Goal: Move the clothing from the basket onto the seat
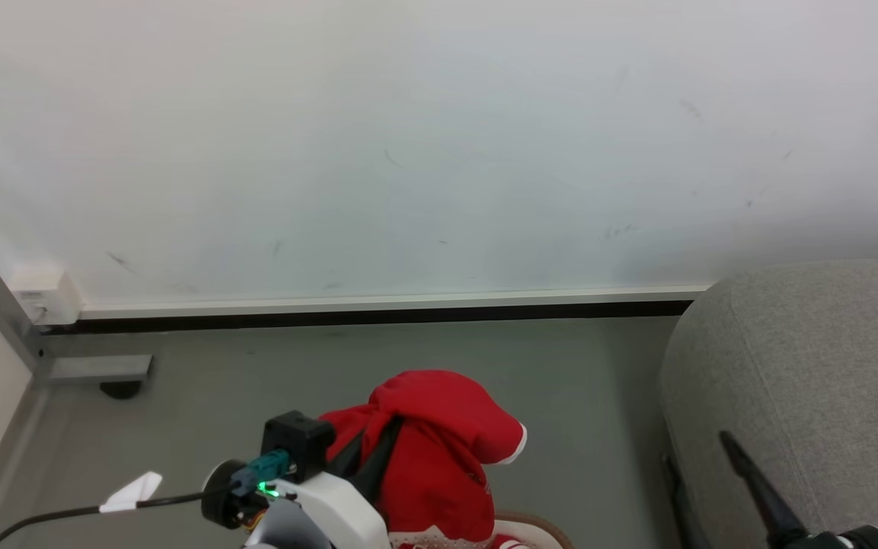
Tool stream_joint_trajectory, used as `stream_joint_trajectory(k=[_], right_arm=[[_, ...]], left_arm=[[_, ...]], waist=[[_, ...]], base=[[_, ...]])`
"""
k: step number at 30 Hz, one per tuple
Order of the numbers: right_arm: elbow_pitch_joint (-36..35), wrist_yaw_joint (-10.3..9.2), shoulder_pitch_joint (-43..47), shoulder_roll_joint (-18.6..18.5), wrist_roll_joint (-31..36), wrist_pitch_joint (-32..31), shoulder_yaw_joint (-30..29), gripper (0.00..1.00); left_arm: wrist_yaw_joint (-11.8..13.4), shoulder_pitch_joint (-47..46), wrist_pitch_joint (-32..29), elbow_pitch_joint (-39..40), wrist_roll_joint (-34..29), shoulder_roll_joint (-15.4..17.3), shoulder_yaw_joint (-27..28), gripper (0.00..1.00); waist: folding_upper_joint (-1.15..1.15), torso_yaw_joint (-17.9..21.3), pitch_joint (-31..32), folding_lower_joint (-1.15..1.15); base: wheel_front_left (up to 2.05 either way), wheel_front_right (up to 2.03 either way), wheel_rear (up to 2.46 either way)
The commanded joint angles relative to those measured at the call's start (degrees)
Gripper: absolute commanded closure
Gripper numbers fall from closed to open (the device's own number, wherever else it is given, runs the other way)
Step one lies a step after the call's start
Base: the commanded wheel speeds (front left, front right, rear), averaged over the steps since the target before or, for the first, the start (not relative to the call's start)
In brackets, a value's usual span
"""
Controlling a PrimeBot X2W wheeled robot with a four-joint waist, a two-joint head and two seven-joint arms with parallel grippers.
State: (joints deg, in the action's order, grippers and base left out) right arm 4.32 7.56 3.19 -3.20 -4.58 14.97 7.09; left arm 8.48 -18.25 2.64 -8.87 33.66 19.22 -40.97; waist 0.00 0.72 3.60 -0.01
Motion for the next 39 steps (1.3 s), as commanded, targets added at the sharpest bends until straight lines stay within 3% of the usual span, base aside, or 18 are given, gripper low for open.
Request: stream_joint_trajectory(k=[1, 8, 13, 19, 27, 29, 38, 39], right_arm=[[-0.5, -0.14, 0.6, -1.4, 0.4, 0.1, 1.6, 0.00], [0.5, -0.14, -3.6, -9.4, -3.7, 0.1, 17.0, 0.00], [4.2, -0.14, -9.5, -11.7, -5.8, 0.1, 24.5, 0.00], [11.1, -0.14, -16.9, -11.5, -8.3, 0.1, 32.2, 0.00], [22.7, -0.13, -25.1, -6.9, -11.1, 0.1, 39.5, 0.00], [25.5, -0.14, -26.1, -5.2, -13.8, 0.1, 41.4, 1.00], [26.9, -0.14, -26.7, -4.4, -19.3, 0.1, 40.4, 1.00], [26.8, -0.14, -26.5, -4.5, -19.5, 0.1, 40.1, 1.00]], left_arm=[[0.4, 0.9, -0.5, 1.3, -0.4, 0.9, 0.2, 1.00], [1.3, 1.3, -3.2, 7.1, -1.0, 2.4, -0.8, 1.00], [1.4, 0.6, -4.5, 9.7, -1.3, 2.3, -1.7, 1.00], [0.8, -0.2, -5.8, 11.5, -1.9, 1.5, -3.5, 1.00], [-0.6, -0.7, -6.9, 12.7, -1.1, 0.1, -5.8, 1.00], [-0.8, -0.8, -6.9, 12.7, -0.7, -0.2, -6.1, 1.00], [-0.3, -0.6, -6.3, 11.4, -0.7, 0.4, -5.7, 1.00], [-0.2, -0.6, -6.2, 11.3, -0.8, 0.4, -5.6, 0.91]], waist=[[0.00, 0.1, 0.1, 0.01], [0.00, 0.1, 0.1, 0.01], [0.00, -0.5, -0.1, 0.01], [0.00, -1.3, -0.2, 0.01], [0.00, -1.6, -0.5, 0.01], [0.00, -1.9, -0.4, 0.01], [0.00, -2.2, -0.4, 0.01], [0.00, -2.1, -0.4, 0.01]], base=[[0.00, 0.00, 0.00], [0.00, 0.00, 0.00], [0.00, 0.00, 0.00], [0.00, 0.00, 0.00], [0.00, 0.00, 0.00], [0.00, 0.00, 0.00], [0.00, 0.00, 0.00], [0.00, 0.00, 0.00]])
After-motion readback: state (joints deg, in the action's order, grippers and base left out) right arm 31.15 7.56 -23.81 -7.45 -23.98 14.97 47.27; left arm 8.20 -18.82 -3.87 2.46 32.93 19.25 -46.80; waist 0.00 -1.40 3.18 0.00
